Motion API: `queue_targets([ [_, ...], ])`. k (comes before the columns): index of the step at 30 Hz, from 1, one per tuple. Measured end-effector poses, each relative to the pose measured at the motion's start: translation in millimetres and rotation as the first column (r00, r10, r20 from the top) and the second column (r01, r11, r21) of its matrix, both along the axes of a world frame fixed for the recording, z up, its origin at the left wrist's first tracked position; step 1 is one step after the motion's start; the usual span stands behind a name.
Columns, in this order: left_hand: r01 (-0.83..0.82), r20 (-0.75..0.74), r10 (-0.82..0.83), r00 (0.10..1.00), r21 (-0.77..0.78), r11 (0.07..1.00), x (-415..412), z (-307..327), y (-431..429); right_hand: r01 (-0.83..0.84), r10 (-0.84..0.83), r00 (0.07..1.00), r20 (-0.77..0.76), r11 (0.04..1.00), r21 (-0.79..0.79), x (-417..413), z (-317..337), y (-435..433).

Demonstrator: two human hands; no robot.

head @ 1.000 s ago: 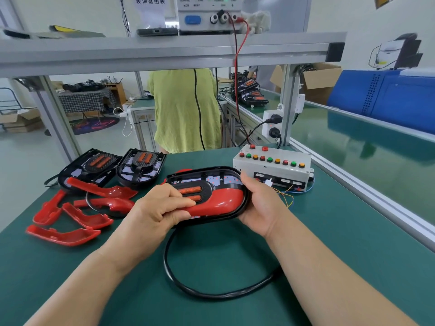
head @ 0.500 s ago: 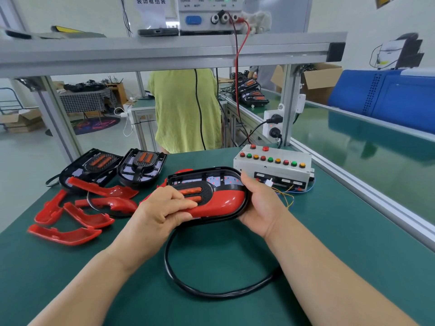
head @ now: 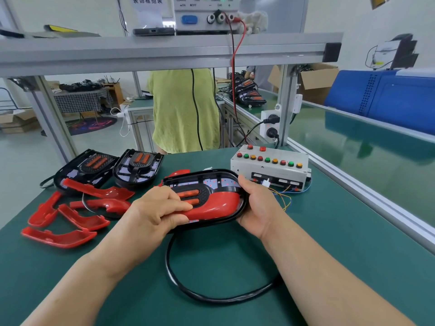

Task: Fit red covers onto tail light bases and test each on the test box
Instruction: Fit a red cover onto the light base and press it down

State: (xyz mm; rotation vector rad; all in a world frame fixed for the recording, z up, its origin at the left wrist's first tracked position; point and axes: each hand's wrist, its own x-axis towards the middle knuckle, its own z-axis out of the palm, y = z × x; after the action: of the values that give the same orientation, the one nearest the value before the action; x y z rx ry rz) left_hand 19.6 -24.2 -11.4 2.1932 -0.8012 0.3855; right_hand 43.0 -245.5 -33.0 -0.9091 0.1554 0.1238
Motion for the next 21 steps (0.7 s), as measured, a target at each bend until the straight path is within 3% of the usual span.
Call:
queue_targets([
  [12,-0.008,-0.036,0.008,0.999,-0.014,1.000,1,-5,-3,-0.086,0.101,0.987,0.123,0.989,-0.119,-3,2,1],
  [21,-0.015,-0.090,0.015,0.996,-0.006,1.000,8,-17,0,-0.011,0.031,0.993,0.114,0.986,-0.166,-2,-1,2],
])
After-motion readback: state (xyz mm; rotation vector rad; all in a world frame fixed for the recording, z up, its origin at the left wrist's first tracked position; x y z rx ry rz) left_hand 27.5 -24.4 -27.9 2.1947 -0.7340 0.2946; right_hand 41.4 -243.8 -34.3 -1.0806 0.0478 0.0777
